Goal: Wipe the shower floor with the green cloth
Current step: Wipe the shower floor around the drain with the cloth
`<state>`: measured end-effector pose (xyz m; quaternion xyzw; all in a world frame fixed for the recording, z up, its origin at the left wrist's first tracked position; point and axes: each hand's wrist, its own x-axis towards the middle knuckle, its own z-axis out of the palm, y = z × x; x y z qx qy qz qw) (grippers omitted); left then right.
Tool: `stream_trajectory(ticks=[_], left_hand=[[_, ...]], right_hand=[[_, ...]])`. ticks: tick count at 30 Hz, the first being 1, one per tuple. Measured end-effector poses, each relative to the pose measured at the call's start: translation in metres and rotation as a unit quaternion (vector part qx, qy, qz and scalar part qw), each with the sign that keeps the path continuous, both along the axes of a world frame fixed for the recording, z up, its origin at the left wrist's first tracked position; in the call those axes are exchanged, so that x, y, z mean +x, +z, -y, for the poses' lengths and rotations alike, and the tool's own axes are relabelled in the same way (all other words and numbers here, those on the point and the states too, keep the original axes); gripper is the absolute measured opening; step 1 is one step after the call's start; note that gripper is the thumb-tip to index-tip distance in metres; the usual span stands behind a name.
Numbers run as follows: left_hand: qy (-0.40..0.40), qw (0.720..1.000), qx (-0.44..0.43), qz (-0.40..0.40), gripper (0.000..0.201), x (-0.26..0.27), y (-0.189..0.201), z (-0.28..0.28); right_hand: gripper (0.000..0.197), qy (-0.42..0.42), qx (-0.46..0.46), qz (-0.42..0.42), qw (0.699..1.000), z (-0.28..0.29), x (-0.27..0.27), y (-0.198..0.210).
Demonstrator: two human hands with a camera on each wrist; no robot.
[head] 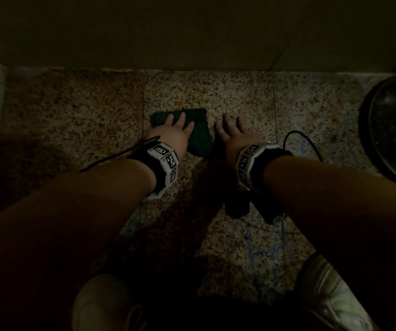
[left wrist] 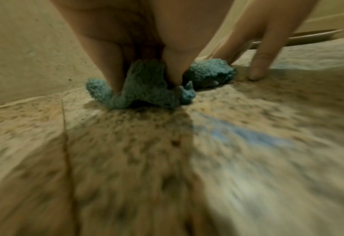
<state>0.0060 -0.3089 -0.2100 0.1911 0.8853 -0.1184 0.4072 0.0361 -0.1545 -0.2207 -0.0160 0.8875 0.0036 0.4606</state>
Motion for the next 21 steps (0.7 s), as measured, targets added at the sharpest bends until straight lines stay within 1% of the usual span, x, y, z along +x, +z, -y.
stream_trajectory(ticks=[6, 10, 16, 18, 21], left_hand=[[-0.01, 0.999, 0.002, 0.033, 0.081, 0.026, 0.001, 0.014], [-0.028, 0.999, -0.011, 0.015, 0.083, 0.033, 0.001, 0.016], [-0.055, 0.998, -0.037, 0.001, 0.082, 0.016, 0.008, 0.003], [-0.048, 0.998, -0.033, -0.013, 0.079, 0.007, 0.007, -0.006], [-0.037, 0.999, -0.031, -0.014, 0.073, -0.002, 0.006, -0.017]], right_hand=[[0.094, 0.015, 0.012, -0.007, 1.0, 0.006, 0.005, 0.007], [0.092, 0.021, 0.013, -0.012, 1.0, 0.007, 0.01, 0.004], [0.095, 0.018, 0.008, -0.011, 1.0, 0.003, 0.009, -0.003], [0.096, 0.02, 0.013, -0.011, 1.0, 0.003, 0.008, -0.003], [0.097, 0.016, 0.012, -0.002, 1.0, 0.002, 0.005, -0.001]])
